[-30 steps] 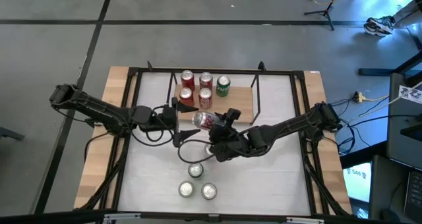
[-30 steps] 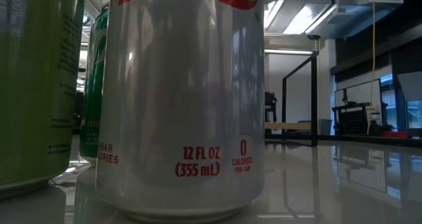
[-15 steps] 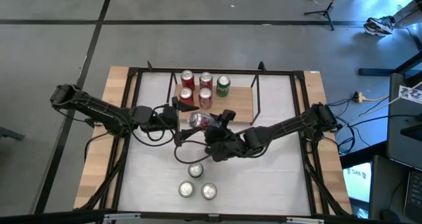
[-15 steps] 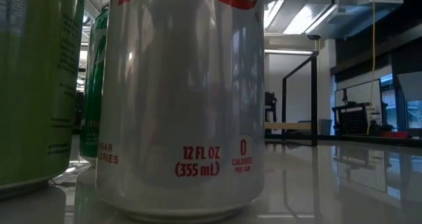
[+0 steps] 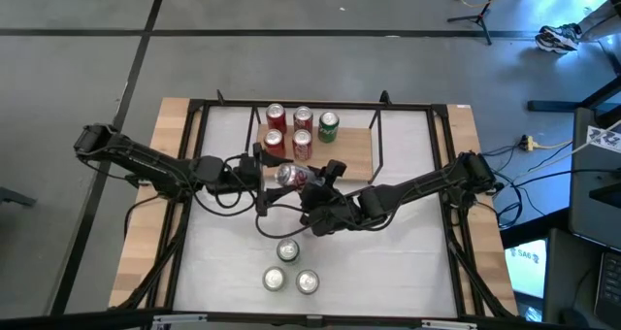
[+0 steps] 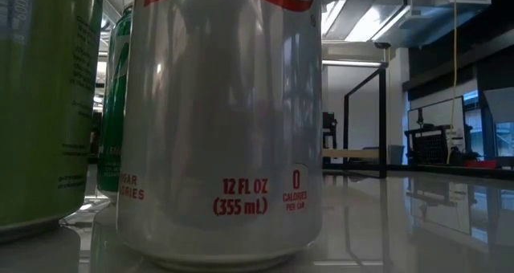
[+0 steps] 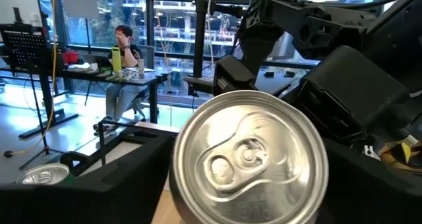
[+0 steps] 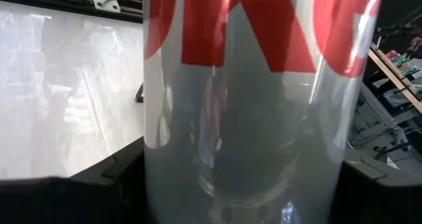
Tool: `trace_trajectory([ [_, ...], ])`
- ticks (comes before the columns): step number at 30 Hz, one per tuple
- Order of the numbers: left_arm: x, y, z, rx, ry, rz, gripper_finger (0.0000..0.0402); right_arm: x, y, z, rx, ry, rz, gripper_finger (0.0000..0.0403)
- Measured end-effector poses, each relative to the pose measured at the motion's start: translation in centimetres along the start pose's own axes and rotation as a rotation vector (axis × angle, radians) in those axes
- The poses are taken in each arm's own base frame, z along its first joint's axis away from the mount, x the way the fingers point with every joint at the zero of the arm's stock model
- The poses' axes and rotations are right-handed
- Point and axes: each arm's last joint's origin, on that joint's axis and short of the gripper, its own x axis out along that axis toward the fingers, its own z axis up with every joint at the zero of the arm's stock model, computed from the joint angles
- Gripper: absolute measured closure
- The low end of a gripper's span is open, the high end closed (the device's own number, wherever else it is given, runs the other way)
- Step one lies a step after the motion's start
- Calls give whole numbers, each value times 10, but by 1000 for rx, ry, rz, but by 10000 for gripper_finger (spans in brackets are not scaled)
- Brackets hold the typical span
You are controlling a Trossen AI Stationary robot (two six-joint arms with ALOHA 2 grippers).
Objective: Place canned beverage on shelf
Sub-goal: Put the top silver soda can on the shelf
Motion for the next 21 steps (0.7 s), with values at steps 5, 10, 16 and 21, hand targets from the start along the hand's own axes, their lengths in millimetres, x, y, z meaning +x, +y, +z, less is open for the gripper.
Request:
trace_trajectory([
  [5,0,0,0,-3,-2,1,111,0,0,0,4,2,15,99],
  [10,0,0,1,-10,-9,2,120,0,0,0,8,7,49,99],
  [16,0,0,1,-9,-10,1,118,0,0,0,5,7,47,99],
  [21,0,0,1,-9,-10,0,118,-1,0,0,1,7,50,99],
])
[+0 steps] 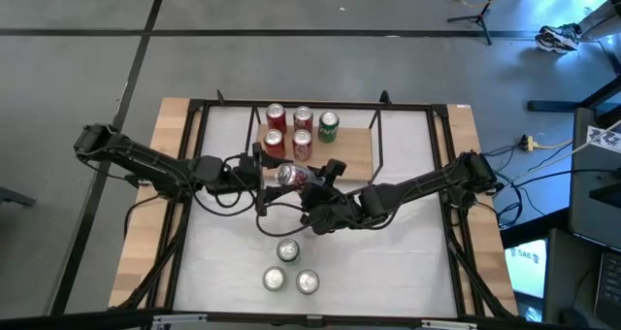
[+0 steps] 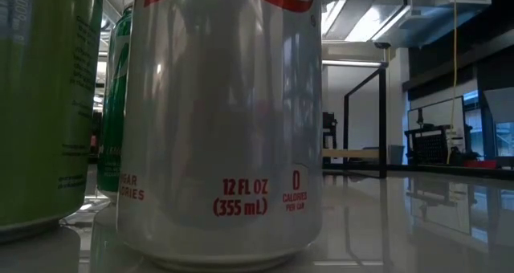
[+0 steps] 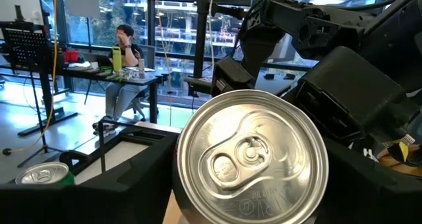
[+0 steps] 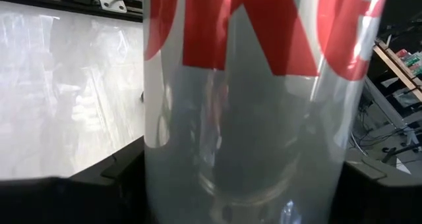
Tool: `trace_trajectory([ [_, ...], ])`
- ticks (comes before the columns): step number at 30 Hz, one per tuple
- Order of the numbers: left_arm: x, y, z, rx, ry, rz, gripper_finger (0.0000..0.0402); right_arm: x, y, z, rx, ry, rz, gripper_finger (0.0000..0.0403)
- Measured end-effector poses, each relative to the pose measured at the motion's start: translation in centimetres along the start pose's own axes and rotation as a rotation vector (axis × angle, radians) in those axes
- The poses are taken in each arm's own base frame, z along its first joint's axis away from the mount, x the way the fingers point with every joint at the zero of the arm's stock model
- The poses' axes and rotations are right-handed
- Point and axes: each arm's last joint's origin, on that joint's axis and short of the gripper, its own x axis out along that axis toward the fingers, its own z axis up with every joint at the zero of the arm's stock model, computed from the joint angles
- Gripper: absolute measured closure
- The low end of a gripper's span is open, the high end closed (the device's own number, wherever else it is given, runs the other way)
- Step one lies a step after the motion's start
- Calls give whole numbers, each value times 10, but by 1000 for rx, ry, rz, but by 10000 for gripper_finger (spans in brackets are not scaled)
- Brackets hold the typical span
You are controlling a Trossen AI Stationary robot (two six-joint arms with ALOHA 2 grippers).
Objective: Place canned beverage on shelf
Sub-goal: Put the top silver soda can on the shelf
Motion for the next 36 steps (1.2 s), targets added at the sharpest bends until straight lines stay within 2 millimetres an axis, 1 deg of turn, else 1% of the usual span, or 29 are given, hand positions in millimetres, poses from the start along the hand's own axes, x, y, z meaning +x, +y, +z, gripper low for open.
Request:
trace_trajectory([
  [5,0,0,1,-4,-5,-7,118,-7,-4,0,-17,8,21,99],
  [11,0,0,1,-7,-11,-8,118,-10,-7,-1,-39,24,32,99],
  [29,0,0,2,-7,-17,-9,118,-10,-6,0,-29,17,32,98],
  [32,0,0,2,-7,-17,-9,118,-9,-7,0,-30,18,34,86],
  [36,0,-1,1,5,-15,-14,118,-9,-6,0,-34,22,47,49],
])
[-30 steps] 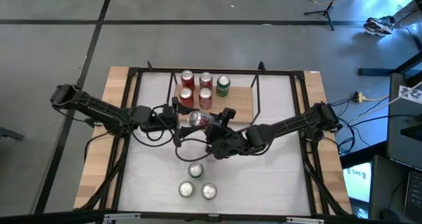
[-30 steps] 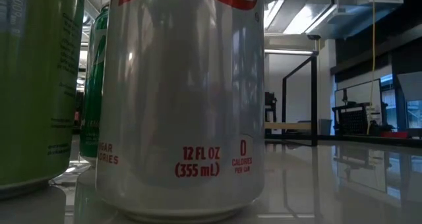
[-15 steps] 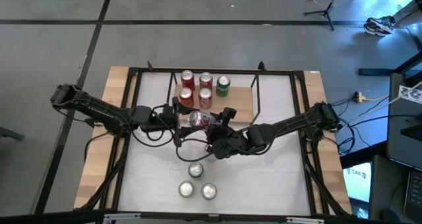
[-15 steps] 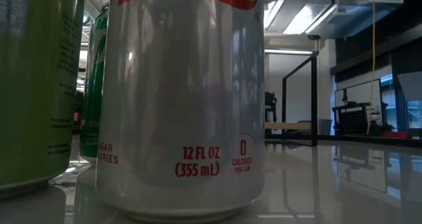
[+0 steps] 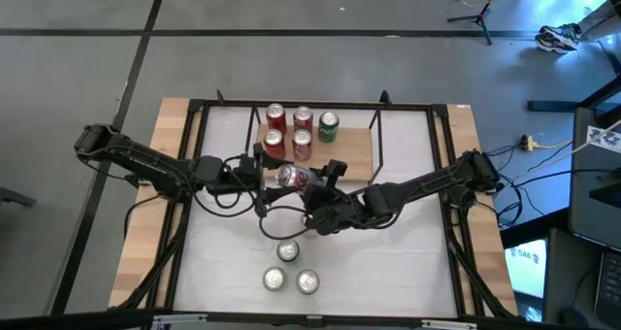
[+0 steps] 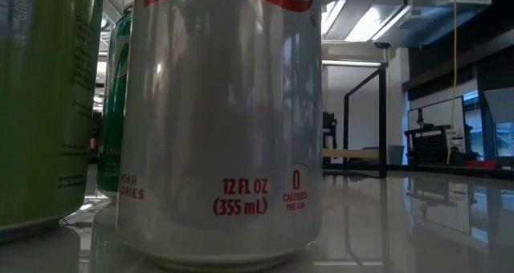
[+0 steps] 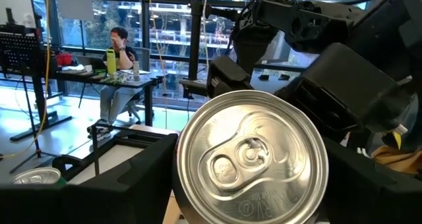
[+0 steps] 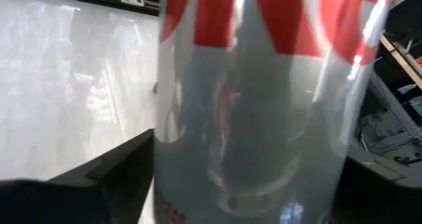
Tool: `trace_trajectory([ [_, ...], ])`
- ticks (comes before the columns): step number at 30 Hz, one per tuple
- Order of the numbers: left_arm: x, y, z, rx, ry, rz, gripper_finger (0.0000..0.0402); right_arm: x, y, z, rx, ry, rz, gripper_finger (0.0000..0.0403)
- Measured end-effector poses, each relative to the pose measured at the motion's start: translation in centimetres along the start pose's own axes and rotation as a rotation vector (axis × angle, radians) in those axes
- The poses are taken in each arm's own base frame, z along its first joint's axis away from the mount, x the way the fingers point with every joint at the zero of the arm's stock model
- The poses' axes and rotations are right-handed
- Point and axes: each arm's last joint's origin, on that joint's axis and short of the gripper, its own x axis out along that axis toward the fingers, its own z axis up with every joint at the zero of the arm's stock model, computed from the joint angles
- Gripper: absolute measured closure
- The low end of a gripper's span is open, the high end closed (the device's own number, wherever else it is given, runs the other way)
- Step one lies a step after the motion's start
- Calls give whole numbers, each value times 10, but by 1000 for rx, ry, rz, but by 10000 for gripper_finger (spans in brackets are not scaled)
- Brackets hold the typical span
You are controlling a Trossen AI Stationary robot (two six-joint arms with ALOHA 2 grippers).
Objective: Place canned beverage on shelf
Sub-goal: Put the top silver soda can on the shelf
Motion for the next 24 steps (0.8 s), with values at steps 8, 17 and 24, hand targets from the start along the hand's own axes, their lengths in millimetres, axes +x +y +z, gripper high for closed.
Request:
trace_trajectory([
  [8,0,0,1,-6,-4,4,118,-3,-1,1,4,-4,8,8],
  [17,0,0,2,-17,-16,-18,118,-34,-29,4,80,29,216,17],
  [24,3,-2,12,-25,-43,-15,118,-60,-56,-7,89,143,258,17],
])
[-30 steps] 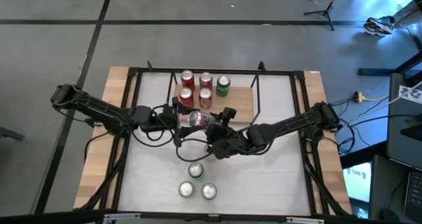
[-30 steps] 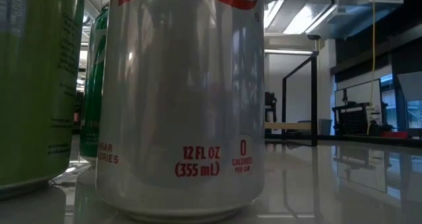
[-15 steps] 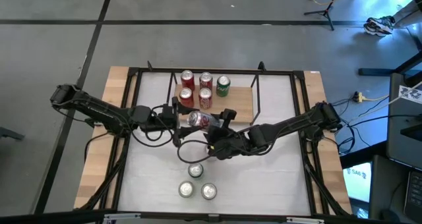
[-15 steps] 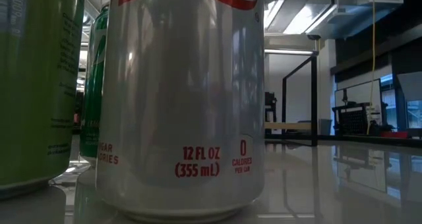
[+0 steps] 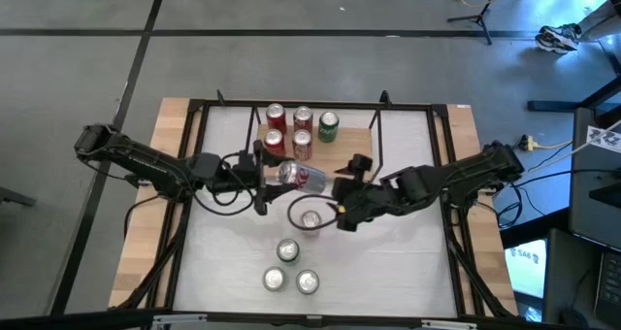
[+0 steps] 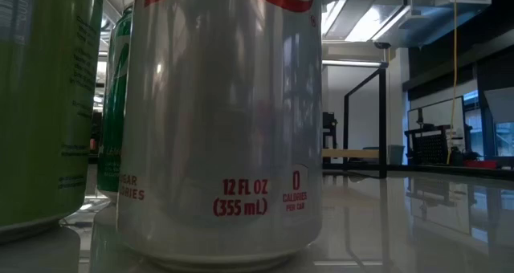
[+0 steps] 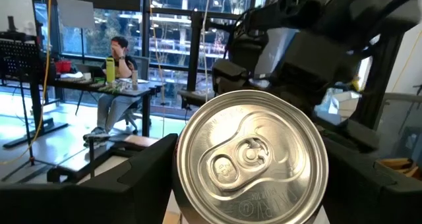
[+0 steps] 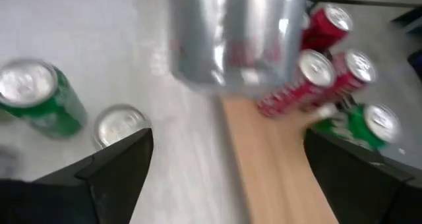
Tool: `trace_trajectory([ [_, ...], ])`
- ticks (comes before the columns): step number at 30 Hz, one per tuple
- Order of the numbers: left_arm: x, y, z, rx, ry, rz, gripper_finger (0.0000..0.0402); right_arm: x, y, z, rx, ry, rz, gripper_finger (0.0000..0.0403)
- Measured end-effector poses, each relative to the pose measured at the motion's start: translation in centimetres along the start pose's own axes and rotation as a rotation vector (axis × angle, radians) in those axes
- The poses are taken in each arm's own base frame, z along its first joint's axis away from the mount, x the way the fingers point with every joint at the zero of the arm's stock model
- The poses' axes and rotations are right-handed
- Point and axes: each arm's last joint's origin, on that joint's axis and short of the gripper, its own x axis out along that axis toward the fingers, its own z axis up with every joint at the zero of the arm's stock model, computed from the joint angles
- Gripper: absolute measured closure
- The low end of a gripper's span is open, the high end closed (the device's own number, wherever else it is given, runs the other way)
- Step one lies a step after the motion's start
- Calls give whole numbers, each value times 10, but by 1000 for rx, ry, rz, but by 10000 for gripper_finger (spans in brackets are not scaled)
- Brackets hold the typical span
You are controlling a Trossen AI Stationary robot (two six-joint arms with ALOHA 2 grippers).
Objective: Place canned beverage on shelf
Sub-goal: Put the top silver soda can on the shelf
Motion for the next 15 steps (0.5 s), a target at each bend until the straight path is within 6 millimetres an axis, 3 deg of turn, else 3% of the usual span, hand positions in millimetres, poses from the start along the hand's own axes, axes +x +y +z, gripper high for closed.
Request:
trace_trajectory([
  [7,23,0,21,66,92,25,118,-35,-28,-8,-22,8,-64,17],
  [15,72,19,44,101,269,-6,118,-69,-59,-20,-54,-2,-185,17],
])
